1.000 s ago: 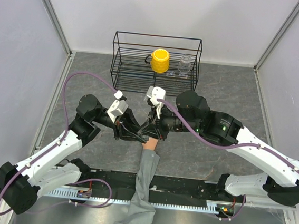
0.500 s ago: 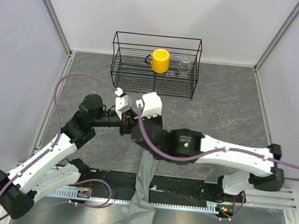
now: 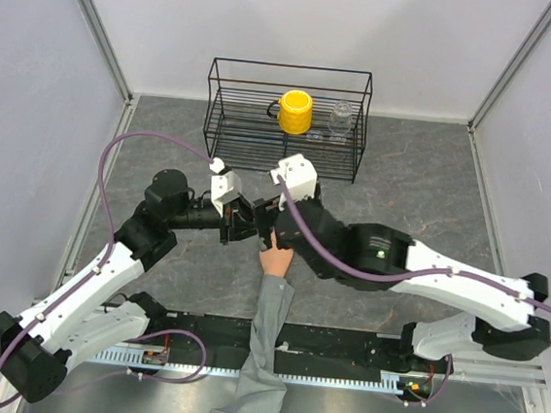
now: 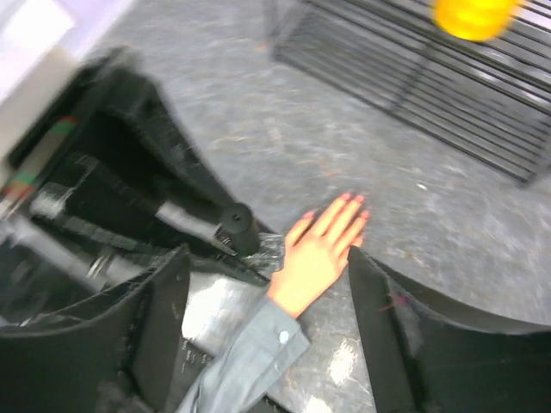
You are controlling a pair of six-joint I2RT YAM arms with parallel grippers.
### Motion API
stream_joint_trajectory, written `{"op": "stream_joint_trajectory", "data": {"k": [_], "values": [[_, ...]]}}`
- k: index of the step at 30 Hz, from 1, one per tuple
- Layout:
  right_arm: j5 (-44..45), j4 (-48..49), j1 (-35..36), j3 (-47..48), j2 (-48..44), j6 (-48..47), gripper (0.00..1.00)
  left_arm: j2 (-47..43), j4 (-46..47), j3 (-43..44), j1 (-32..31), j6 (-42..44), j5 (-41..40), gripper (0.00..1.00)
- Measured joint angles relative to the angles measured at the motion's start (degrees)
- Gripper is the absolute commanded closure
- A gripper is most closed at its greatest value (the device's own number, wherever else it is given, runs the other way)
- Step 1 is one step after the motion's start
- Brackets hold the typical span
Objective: Paint the nails
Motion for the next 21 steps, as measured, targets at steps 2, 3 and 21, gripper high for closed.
{"op": "stream_joint_trajectory", "data": {"k": [2,3,21], "values": [[-6.10,0.02,-0.98,-0.13,-2.75,-2.34,0.15,0.35,2.03,0.00,0.00,-0.28,2.64,0.98],[-8.87,0.02,-1.36,-0.20,-4.00,-3.72,0.18,0.50,2.86,0.00,0.00,-0.52,4.13,0.98],[-49.40,0.11,-13.40,-1.16,-8.50,-19.19,0.50,3.80,20.50,-1.33,-0.96,-11.85,25.79,0.98]]}}
